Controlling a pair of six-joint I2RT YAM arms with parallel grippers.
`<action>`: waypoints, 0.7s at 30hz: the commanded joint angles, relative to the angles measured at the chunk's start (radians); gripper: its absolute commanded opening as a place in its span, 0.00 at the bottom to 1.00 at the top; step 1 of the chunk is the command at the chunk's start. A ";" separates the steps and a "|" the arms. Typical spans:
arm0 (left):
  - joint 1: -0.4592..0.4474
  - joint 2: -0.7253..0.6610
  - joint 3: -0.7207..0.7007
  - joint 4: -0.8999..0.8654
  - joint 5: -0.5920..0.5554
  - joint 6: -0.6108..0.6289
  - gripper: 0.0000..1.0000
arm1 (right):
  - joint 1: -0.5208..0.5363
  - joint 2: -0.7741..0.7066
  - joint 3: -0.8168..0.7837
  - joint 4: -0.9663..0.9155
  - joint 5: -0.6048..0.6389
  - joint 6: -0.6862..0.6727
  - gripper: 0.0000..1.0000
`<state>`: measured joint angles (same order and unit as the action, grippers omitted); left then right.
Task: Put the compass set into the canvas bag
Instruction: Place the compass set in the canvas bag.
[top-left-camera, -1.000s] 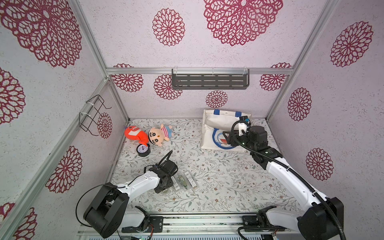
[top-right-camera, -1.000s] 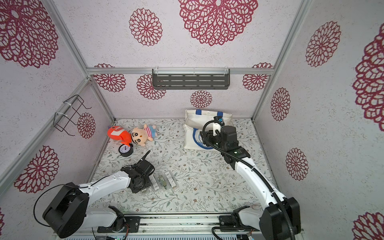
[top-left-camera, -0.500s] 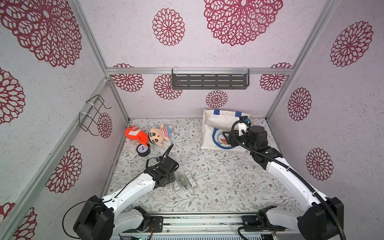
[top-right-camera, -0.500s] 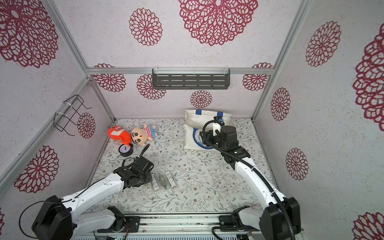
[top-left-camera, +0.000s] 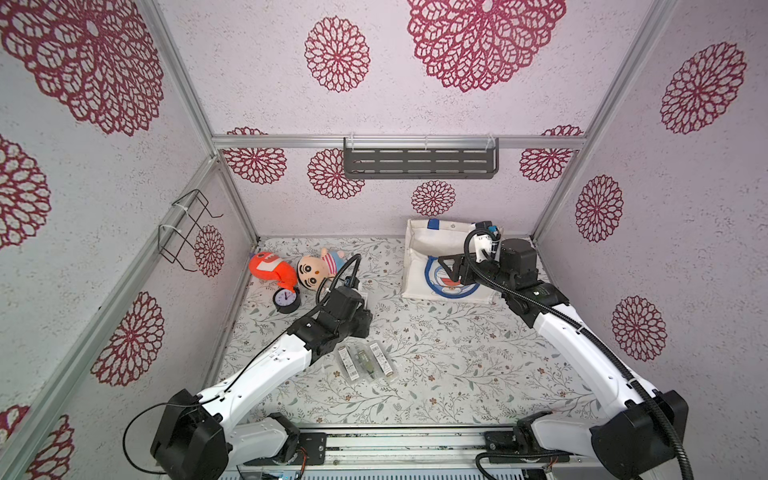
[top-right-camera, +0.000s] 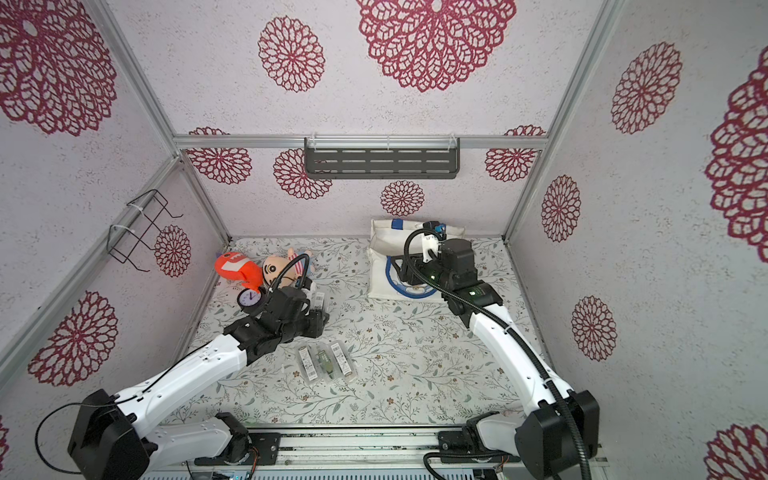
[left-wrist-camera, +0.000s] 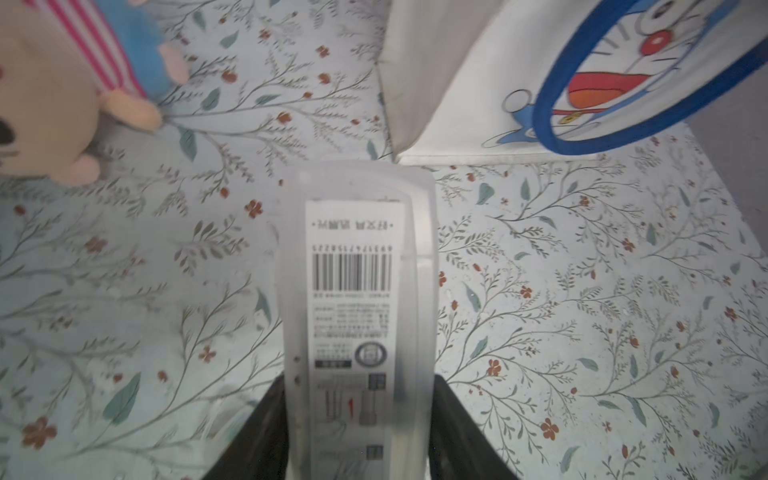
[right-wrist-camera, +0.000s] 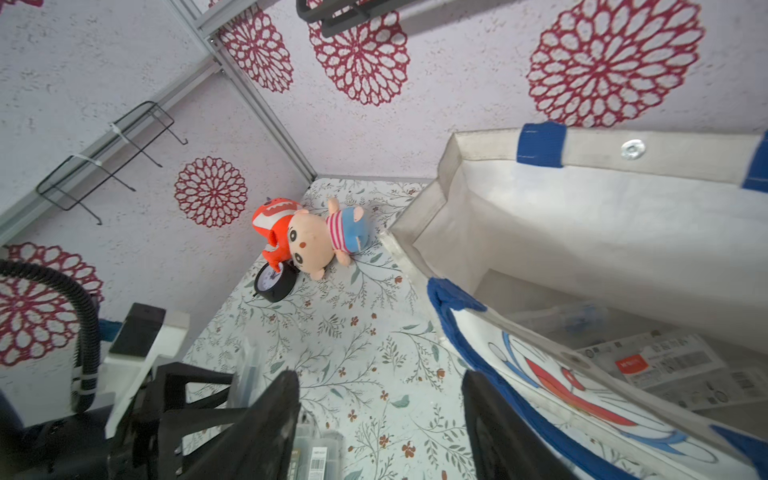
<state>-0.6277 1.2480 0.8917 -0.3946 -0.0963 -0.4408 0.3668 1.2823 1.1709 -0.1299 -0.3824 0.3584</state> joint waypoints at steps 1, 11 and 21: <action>-0.007 0.049 0.056 0.168 0.130 0.157 0.33 | 0.031 0.037 0.034 -0.010 -0.093 0.053 0.65; -0.017 0.097 0.090 0.209 0.211 0.227 0.31 | 0.148 0.148 0.045 0.070 -0.185 0.125 0.63; -0.029 0.112 0.105 0.197 0.207 0.236 0.30 | 0.214 0.212 0.071 0.098 -0.214 0.139 0.55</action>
<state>-0.6434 1.3460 0.9672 -0.2214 0.0971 -0.2417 0.5678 1.4776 1.2003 -0.0776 -0.5682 0.4866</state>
